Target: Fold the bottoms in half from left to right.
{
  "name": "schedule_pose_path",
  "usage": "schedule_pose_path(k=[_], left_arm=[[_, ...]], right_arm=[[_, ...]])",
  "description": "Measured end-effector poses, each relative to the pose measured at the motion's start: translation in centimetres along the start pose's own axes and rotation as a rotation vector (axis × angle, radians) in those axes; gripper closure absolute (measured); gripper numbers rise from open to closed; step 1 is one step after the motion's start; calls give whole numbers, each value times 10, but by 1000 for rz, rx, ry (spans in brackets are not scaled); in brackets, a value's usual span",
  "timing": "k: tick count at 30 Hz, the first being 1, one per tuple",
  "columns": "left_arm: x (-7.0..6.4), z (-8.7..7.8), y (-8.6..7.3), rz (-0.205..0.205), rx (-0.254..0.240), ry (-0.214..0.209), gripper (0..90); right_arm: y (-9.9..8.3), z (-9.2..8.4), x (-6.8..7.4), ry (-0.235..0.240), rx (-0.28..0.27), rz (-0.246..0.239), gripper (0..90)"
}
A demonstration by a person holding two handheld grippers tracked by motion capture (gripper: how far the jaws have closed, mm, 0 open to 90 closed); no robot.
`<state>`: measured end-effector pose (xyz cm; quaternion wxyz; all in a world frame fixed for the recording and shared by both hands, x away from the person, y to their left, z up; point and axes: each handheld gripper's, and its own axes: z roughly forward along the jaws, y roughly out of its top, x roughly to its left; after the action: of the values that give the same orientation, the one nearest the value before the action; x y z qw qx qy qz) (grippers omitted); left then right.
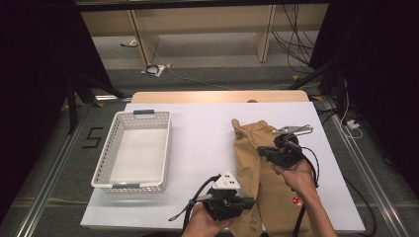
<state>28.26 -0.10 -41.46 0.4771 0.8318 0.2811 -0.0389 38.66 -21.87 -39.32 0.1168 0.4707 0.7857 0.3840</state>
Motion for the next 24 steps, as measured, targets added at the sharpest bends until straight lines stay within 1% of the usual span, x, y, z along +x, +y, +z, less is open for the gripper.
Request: schedule_pose_path(k=[8,14,21,24], left_arm=[[-1,9,5,-15,3,-21,878],[-5,20,9,-14,4,-30,877],[-9,33,15,-9,10,-33,877],[-10,39,16,-14,8,-37,877]], right_arm=[[-3,-5,-9,-14,-3,8,891],[-6,-10,-15,-32,-3,17,892],[-10,-14,-26,-49,2,37,892],[-11,-16,-31,-55,1,45,892]])
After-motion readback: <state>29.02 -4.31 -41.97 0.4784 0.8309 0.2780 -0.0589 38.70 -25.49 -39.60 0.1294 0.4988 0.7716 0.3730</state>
